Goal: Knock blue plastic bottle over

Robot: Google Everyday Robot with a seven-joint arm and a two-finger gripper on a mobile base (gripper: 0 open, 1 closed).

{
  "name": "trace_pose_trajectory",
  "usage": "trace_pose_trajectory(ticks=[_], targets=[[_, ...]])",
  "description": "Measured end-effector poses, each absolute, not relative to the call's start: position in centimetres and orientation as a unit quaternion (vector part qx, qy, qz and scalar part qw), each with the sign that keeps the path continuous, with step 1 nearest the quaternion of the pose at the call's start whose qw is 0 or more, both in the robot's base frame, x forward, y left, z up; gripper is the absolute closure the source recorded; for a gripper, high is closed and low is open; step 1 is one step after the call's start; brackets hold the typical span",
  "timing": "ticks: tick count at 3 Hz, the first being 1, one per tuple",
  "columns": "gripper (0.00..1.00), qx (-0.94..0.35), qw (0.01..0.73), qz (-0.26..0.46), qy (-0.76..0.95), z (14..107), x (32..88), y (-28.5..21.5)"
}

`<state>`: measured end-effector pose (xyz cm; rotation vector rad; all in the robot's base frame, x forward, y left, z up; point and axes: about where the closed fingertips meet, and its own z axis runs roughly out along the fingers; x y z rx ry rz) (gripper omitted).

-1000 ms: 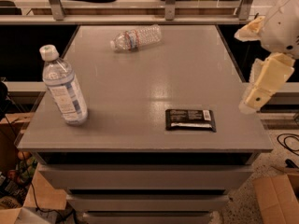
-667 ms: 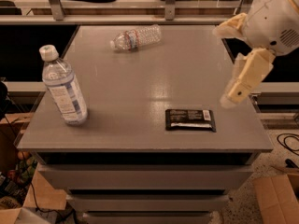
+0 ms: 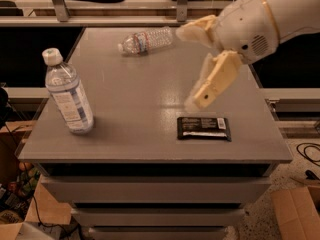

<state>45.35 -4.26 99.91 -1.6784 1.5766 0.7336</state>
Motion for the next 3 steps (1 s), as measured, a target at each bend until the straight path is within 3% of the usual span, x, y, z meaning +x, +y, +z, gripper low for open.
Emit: trace_pose_trajectory(ticks=[3], targets=[[0.0, -0.633, 0.38, 0.326, 0.591, 99.0, 45.3, -1.7]])
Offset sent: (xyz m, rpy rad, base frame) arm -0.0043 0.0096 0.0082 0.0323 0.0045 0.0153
